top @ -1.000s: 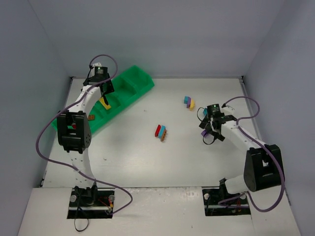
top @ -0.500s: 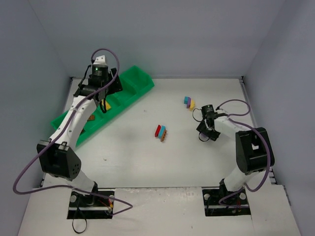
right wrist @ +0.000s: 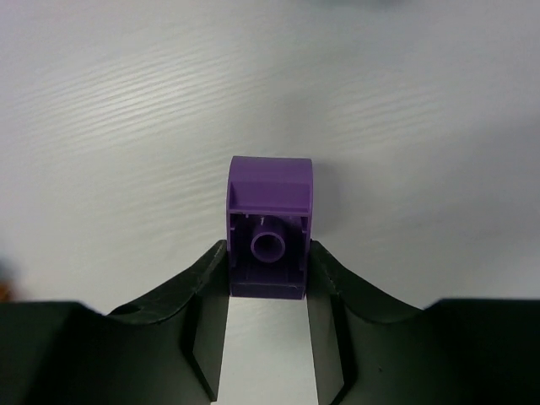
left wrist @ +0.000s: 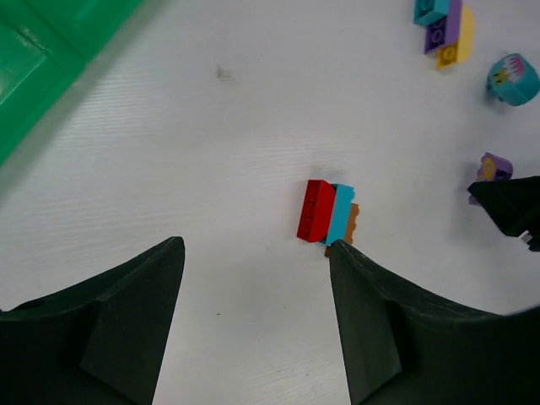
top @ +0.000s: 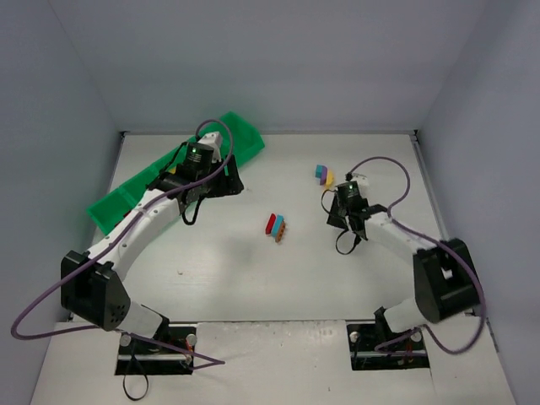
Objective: Sort the legos into containers by color
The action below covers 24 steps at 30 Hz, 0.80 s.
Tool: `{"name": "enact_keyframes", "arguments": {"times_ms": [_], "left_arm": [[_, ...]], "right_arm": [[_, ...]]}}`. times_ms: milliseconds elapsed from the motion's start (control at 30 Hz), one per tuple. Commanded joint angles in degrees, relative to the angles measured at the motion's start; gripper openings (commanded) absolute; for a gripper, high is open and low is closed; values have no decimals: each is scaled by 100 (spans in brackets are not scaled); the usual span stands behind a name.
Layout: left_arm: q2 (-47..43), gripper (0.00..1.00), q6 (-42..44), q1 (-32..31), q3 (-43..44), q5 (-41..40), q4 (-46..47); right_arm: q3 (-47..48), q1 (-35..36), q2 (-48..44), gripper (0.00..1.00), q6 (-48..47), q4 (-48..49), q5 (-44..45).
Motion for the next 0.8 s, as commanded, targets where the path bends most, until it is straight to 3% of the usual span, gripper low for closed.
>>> {"name": "enact_keyframes", "arguments": {"times_ms": [0,133,300,533,767], "left_arm": [[-350,64,-298,-79,97,528,779],[-228,64,-456,-220,185,1187,1122],[-8,64,-808,-413,255,2066,1790],[229,64,-826,-774,563,2111,2169],[414,64,-1063,-932,748,2129,2494]], "right_arm": [[-206,464,-1366,0,-1386,1448,-944],[-253,729,-2282,0,-2021,1925,-1964],[205,861,-2389,0,-2460,1793,-3045],[531,922,-2345,1,-2610,1732,-3688],[645,1036,-2257,2,-2698,1696,-3750]]}}
